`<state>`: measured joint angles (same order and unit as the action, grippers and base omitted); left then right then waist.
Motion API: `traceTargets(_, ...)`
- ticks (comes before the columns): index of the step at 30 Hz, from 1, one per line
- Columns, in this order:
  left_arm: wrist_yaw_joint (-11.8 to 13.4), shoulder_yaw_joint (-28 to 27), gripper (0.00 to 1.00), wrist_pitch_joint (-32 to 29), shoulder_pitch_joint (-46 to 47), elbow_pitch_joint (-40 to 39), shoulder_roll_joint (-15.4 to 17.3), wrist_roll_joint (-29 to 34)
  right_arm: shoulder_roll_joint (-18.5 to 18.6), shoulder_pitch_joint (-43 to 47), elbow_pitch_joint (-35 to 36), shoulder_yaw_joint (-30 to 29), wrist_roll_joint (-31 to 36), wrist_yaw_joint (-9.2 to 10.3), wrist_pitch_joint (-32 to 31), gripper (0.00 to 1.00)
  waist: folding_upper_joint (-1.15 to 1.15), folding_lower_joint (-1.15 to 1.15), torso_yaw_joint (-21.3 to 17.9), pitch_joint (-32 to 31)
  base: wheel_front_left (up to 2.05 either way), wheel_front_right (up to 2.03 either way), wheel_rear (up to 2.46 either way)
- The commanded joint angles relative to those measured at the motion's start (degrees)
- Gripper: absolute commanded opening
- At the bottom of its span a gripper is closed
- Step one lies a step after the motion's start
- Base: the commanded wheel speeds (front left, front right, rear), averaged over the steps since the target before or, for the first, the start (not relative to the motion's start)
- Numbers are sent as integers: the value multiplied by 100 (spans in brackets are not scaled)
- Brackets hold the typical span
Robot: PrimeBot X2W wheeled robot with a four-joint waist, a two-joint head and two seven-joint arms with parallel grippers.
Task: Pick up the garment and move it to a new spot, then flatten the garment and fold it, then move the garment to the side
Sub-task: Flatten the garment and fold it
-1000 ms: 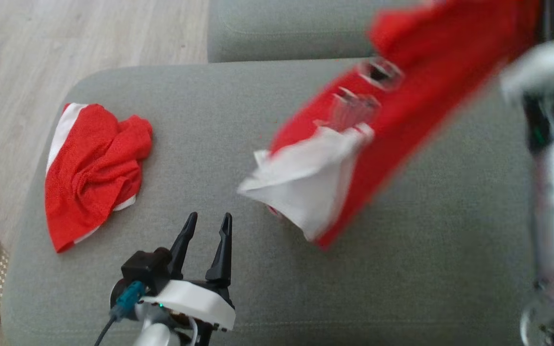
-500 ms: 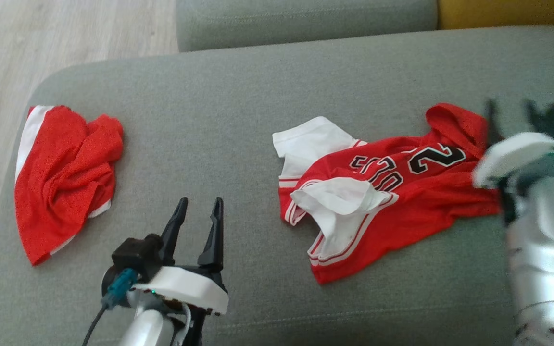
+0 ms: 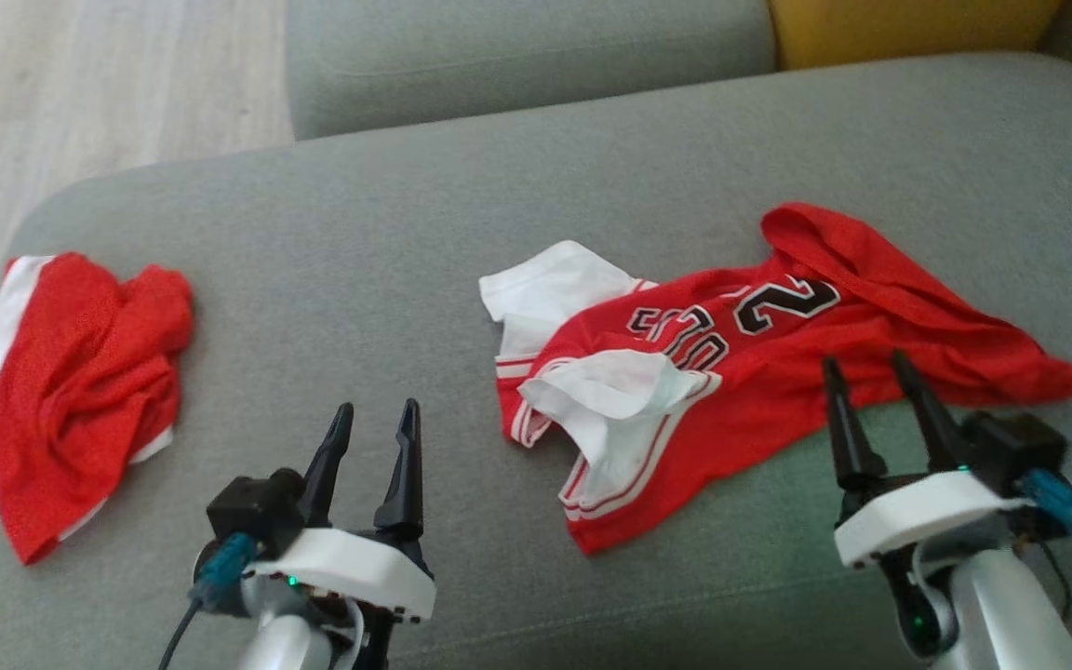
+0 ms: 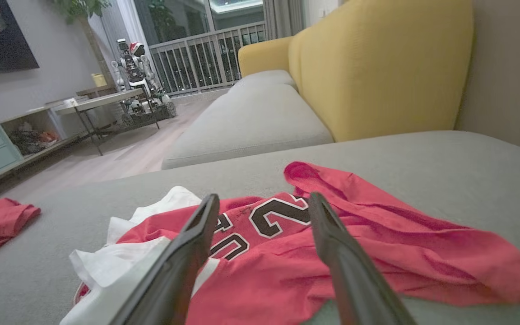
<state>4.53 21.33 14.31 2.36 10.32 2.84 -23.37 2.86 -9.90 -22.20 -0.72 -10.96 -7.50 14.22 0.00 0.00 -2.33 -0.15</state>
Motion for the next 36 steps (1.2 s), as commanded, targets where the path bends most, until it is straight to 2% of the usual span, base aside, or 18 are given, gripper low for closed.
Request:
traceTargets(1, 36, -232, 100, 69, 259, -77, 4, -16, 2, -200, 440, 98, -88, 1, 63, 100, 0, 0, -124, 113, 0, 0, 0)
traceTargets(8, 64, -222, 100, 69, 1106, 678, 4, 10, 2, 12, 1447, 303, 59, 1, -298, 100, 0, 0, -590, 644, 0, 0, 0)
traceTargets(13, 20, -14, 100, -15, 2005, 1794, 14, 96, 2, -44, 1889, 407, -33, 1, -457, 100, 0, 0, -1001, 1003, 0, 0, 0)
traceTargets(18, -219, 146, 100, -478, 2897, 2974, 42, 137, 2, -24, 1987, 476, -36, 1, -443, 100, 0, 0, -1370, 1278, 0, 0, 0)
traceTargets(27, -418, 152, 100, -810, 3508, 3905, 253, 78, 2, -59, 1922, 504, -90, 1, -279, 100, 0, 0, -1623, 1478, 0, 0, 0)
traceTargets(28, -442, 147, 23, -807, 3551, 3972, 274, 66, 2, -71, 1911, 518, -85, 1, -266, 100, 0, 0, -1641, 1487, 0, 0, 0)
traceTargets(29, -463, 135, 0, -796, 3597, 4030, 294, 49, 2, -80, 1902, 531, -85, 1, -254, 100, 0, 0, -1657, 1494, 0, 0, 0)
traceTargets(36, -440, 27, 0, -447, 4118, 4122, 536, 62, 2, -115, 1797, 562, -107, 1, -165, 100, 0, 0, -1695, 1484, 0, 0, 0)
